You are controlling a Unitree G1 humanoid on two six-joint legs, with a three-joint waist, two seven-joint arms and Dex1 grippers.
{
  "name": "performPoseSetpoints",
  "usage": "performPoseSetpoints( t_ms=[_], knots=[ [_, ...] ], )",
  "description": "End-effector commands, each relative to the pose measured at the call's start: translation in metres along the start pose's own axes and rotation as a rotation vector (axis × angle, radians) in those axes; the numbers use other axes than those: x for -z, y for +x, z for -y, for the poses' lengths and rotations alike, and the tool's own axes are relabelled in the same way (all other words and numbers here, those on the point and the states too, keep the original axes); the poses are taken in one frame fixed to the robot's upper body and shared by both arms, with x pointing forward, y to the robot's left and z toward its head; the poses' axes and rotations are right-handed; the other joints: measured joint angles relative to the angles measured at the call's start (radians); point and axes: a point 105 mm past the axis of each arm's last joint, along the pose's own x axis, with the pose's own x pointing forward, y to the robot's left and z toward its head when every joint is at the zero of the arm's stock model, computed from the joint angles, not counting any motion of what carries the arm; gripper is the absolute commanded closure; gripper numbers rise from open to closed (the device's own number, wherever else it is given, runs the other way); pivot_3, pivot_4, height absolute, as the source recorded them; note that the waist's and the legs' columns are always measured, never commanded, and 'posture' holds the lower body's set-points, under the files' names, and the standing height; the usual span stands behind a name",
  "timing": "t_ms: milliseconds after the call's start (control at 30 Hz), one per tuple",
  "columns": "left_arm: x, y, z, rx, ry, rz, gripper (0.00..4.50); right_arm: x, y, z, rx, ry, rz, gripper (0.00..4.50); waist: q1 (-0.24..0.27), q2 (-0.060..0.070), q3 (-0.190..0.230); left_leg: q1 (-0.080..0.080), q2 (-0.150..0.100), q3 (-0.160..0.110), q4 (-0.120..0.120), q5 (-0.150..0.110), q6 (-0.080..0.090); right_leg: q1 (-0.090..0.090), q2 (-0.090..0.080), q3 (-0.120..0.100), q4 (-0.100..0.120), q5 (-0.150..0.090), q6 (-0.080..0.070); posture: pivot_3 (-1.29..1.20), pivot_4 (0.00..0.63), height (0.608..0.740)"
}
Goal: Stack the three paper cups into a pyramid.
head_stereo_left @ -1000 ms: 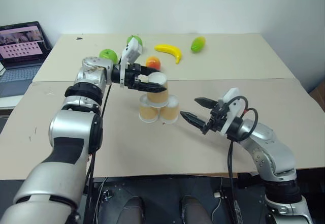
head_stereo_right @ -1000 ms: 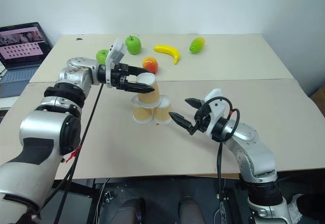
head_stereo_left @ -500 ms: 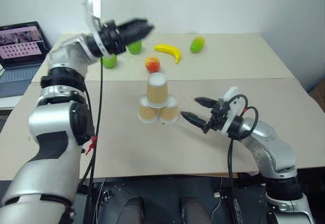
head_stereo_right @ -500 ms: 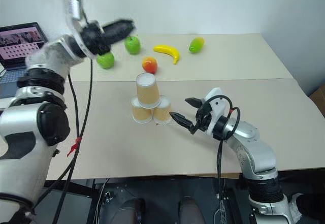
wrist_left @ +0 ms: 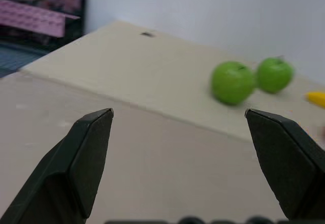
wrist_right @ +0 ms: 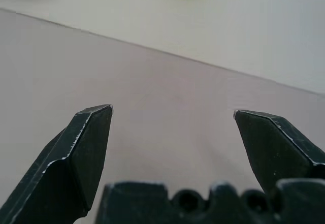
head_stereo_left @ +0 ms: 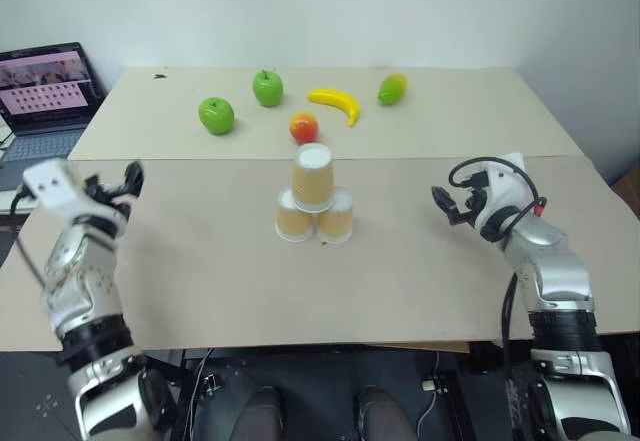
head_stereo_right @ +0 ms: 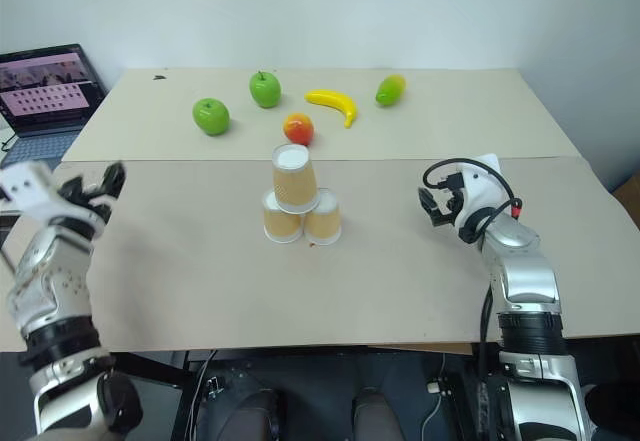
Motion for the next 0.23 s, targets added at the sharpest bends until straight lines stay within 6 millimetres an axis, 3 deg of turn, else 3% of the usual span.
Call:
performPoseSetpoints(
  t_ms=[33, 233],
  knots=[
    [-0.005, -0.014, -0.028, -0.13, 0.078, 0.074, 0.07, -0.012, 0.006, 0.013, 0.093, -0.034, 0.061, 0.0, 0.004, 0.0, 0.0, 0.0, 0.0, 0.0, 0.0, 0.0, 0.0, 0.001, 0.0, 0.0, -0.001, 0.0, -0.001, 0.0, 0.15, 0.732],
    [0.016, -0.029, -0.036, -0.166, 0.115, 0.061, 0.07, 0.004, 0.007, 0.01, 0.08, -0.011, 0.057, 0.0, 0.007, 0.0, -0.001, 0.0, 0.0, 0.0, -0.001, 0.0, 0.0, 0.001, 0.0, 0.0, -0.003, 0.001, -0.001, 0.0, 0.15, 0.732]
  ],
)
